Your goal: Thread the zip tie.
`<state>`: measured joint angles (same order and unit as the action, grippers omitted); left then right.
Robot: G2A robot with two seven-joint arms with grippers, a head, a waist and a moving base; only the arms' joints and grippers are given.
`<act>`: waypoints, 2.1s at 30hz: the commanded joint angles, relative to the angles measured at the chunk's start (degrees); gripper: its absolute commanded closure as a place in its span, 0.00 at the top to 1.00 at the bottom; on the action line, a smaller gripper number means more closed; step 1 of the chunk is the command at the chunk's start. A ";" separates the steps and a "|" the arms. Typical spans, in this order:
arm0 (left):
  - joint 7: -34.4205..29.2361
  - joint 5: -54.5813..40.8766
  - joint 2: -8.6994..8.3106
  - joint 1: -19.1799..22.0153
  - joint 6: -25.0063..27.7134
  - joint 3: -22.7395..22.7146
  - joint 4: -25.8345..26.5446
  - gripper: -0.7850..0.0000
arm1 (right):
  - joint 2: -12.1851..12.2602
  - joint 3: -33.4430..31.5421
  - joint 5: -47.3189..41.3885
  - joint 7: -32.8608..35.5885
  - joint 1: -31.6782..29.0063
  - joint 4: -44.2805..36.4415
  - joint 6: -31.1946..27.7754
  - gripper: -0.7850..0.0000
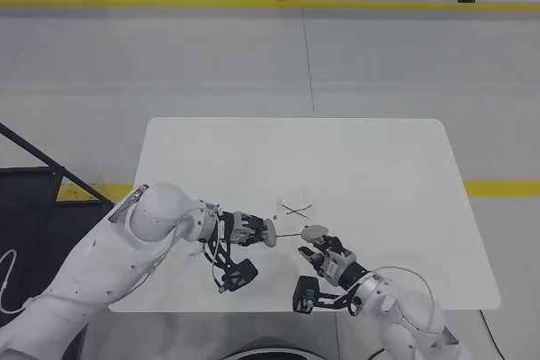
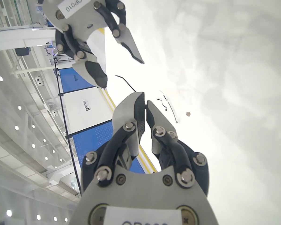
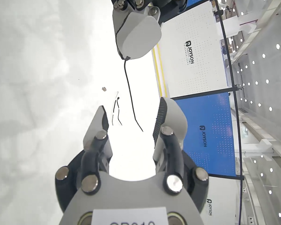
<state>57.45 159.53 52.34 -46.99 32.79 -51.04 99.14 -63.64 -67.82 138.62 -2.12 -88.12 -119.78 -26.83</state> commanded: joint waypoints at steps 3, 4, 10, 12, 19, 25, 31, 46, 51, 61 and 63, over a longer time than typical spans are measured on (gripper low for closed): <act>-0.01 -0.44 0.03 0.54 -0.13 0.55 -0.63 0.00 | -0.26 1.31 1.33 3.34 0.80 0.46 -0.03 0.36; -0.05 -0.44 0.04 0.67 -0.14 0.74 -0.68 0.00 | -0.32 1.71 1.60 3.98 0.96 0.48 -0.02 0.36; -0.14 -0.62 0.05 1.36 -0.06 1.61 -0.96 0.00 | -0.50 2.62 2.06 4.69 1.88 0.87 -0.10 0.33; -0.24 -0.70 0.04 1.51 -0.10 1.86 -1.02 0.00 | -0.54 2.95 2.34 4.80 1.91 0.94 0.11 0.29; -0.38 -0.66 -0.06 1.98 -0.01 2.67 -0.96 0.00 | -0.63 3.12 2.42 5.07 2.27 1.20 0.32 0.04; -0.64 -1.02 -0.18 2.22 -0.11 3.01 -1.06 0.00 | -0.70 3.44 2.62 5.53 2.18 1.08 0.52 0.00; -1.98 -3.16 -0.30 1.88 -0.54 2.37 -1.23 0.65 | -0.75 3.42 2.57 5.68 2.12 1.05 0.99 0.00; -2.67 -18.19 -0.60 -2.02 -6.99 -2.60 -6.17 0.82 | -0.80 1.77 -0.18 2.53 0.45 0.72 6.46 0.00; 3.11 -26.51 0.17 -1.82 -9.75 -1.88 -11.79 0.69 | -0.77 0.73 -3.70 -2.22 -0.25 1.76 9.42 0.00; 13.45 -33.30 2.47 2.66 -7.29 4.12 -21.07 1.00 | -0.40 -2.45 -15.23 -17.80 0.20 5.85 8.96 0.00; 15.25 -34.01 2.89 3.63 -6.58 5.21 -22.53 1.00 | -0.24 -3.00 -16.66 -21.57 0.93 7.26 7.84 0.00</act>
<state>71.87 125.76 55.08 -43.74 25.95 -46.28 77.21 -63.93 -70.65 122.53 -21.93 -87.45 -113.05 -18.63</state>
